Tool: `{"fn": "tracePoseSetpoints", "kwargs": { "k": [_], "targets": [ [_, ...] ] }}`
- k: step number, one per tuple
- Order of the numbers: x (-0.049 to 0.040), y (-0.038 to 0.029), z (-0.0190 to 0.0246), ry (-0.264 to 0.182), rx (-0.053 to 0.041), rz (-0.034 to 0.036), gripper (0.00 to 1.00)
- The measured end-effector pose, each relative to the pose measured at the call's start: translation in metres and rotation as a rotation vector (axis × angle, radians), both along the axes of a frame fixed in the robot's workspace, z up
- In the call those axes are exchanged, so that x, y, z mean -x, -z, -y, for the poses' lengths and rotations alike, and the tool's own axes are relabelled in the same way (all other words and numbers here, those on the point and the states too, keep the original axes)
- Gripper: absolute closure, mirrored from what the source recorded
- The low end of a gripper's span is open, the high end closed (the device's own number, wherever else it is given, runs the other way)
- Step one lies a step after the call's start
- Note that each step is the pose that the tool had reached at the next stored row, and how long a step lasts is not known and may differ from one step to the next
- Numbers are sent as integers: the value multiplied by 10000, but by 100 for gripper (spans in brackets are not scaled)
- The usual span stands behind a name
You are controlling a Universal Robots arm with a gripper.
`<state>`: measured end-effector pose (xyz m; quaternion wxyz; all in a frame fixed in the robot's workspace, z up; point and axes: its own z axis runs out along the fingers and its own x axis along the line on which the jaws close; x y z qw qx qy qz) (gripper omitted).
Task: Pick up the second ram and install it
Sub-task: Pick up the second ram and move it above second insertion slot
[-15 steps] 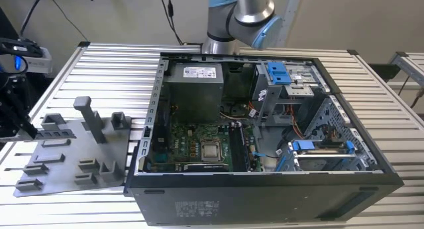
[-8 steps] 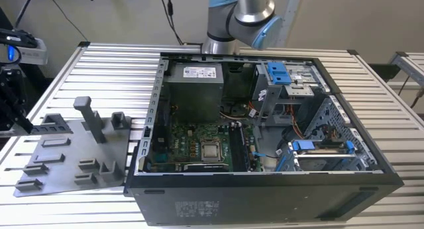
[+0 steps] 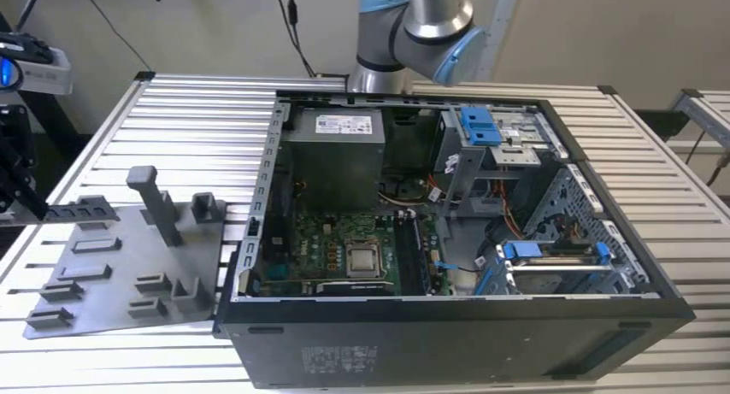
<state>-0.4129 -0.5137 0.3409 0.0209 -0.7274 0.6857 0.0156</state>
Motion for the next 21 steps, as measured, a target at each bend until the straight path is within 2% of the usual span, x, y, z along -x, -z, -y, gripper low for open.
{"fn": "tracePoseSetpoints", "kwargs": {
  "k": [21],
  "targets": [
    [0,-411,0,0,-1,1,86]
  ]
}}
